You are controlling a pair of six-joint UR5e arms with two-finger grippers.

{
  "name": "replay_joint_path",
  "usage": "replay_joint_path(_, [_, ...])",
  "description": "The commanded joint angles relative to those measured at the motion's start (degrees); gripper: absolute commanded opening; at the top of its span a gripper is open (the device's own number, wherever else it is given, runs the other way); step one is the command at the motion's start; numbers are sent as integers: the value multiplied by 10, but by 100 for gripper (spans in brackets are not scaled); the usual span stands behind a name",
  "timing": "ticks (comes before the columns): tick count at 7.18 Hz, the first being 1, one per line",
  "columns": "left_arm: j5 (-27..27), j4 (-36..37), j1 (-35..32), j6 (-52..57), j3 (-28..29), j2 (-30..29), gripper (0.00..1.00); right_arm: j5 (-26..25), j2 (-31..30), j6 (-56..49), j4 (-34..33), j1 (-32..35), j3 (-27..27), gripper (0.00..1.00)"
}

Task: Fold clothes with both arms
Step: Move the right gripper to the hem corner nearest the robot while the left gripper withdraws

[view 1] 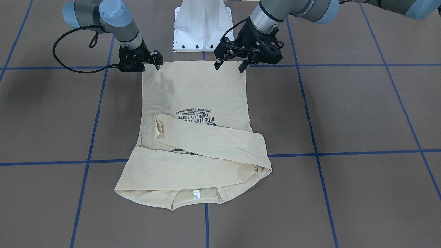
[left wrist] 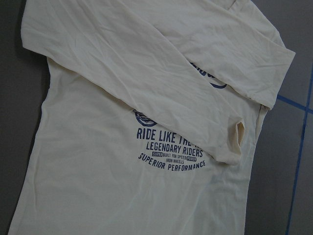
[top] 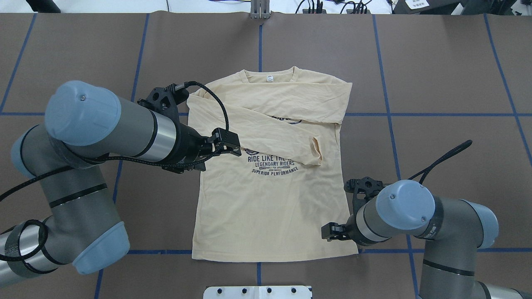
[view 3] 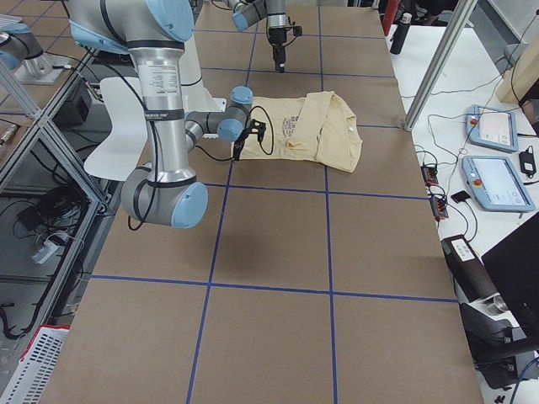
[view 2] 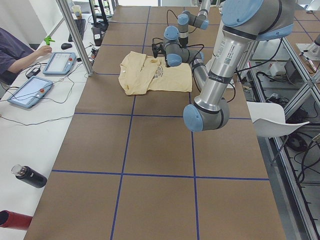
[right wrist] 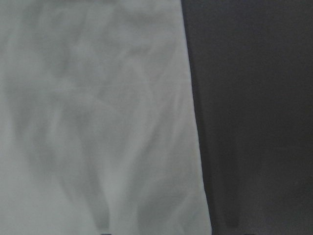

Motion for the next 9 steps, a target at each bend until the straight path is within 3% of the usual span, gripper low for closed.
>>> replay_joint_path(1, [3,0,1,0,0,0,99,22,-1,0,-2,-1,-4,75])
replay_joint_path(3, [3,0,1,1,1,0,99,25,-2,0,-5,-1,-4,59])
replay_joint_path(5, [3,0,1,0,1,-1,99,42,-2,0,-5,-1,-2,35])
replay_joint_path(7, [3,0,1,1,1,-1,99,44,-3,0,-6,-1,-3,24])
replay_joint_path(9, [3,0,1,0,1,-1,99,44,-5,0,-6,0,-2,5])
